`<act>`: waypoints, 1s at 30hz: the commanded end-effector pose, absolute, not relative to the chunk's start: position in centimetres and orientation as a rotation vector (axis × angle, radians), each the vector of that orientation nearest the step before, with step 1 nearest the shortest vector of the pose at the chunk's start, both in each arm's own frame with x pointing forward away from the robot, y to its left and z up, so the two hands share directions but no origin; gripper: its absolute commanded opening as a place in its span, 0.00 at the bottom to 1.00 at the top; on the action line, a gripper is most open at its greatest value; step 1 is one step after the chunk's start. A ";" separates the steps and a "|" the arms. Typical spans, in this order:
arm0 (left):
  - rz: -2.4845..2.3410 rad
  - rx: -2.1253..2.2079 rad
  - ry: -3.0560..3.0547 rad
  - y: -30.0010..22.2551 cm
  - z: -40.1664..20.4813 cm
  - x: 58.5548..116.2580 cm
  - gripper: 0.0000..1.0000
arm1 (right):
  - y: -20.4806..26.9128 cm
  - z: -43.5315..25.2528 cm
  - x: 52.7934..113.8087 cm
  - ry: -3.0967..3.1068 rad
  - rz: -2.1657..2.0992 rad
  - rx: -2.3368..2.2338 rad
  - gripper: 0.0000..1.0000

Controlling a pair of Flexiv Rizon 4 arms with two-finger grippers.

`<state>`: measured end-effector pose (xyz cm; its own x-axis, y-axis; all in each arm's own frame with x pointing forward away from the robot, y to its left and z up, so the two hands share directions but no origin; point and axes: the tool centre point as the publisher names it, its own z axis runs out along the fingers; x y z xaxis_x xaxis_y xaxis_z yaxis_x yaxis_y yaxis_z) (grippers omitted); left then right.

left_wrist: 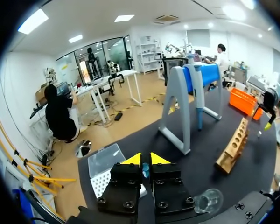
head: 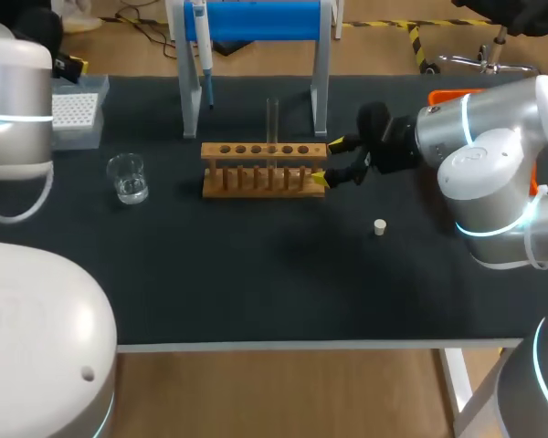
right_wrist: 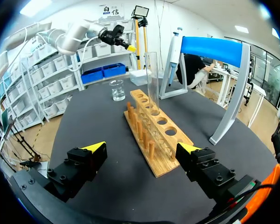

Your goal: Invert the test tube, pick up the pipette, mount the tip to pipette, aspirate from beaker and dispense into the tube, eject the tip, return the pipette, and cap with the stopper.

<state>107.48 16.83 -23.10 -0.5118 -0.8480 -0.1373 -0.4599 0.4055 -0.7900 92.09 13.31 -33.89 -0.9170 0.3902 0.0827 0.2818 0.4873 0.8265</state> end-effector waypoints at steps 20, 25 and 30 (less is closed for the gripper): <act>-1.046 -0.666 2.547 6.8 -17.2 100.7 0.00 | 13.2 -33.8 92.1 2.613 1.416 0.590 1.00; -1.057 -0.539 2.667 2.9 -16.9 98.3 0.00 | 13.2 -33.8 92.1 2.613 1.416 0.590 1.00; -1.069 -0.451 2.757 -0.2 -16.8 96.0 0.00 | 13.2 -33.8 92.1 2.613 1.416 0.590 1.00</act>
